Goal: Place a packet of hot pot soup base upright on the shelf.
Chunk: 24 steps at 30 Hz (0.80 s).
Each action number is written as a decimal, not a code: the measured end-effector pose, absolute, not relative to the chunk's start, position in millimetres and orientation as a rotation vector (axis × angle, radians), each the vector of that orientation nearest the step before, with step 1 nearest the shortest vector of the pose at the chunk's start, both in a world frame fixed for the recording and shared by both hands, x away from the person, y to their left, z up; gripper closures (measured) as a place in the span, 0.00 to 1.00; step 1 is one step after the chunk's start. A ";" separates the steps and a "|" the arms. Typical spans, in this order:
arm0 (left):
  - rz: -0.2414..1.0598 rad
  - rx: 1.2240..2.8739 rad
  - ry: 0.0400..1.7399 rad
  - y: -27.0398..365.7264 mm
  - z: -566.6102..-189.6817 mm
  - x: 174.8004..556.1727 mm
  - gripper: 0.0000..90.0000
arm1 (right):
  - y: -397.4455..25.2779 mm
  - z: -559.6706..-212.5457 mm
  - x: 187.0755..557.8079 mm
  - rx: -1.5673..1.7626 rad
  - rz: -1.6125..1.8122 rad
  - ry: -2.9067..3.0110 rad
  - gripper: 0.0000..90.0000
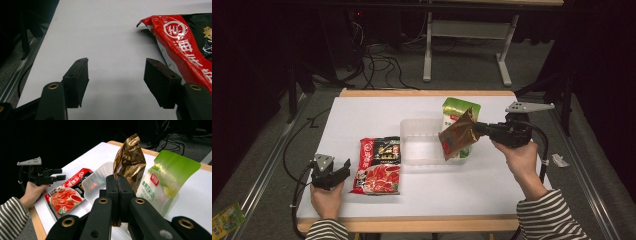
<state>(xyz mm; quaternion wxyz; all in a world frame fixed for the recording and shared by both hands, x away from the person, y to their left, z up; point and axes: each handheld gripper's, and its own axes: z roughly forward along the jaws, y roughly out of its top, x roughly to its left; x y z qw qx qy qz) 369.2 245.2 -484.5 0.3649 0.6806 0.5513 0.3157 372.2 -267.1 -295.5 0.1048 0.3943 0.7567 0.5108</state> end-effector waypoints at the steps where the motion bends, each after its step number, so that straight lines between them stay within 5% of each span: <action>1: 0.812 1.750 1.418 245.2 -484.5 369.1 0.41 | -266.3 -295.4 373.9 1.162 1.506 2.231 1.00; 24: 0.810 1.744 1.417 245.4 -484.8 369.3 0.41 | -246.6 -296.0 402.4 1.242 1.505 2.215 1.00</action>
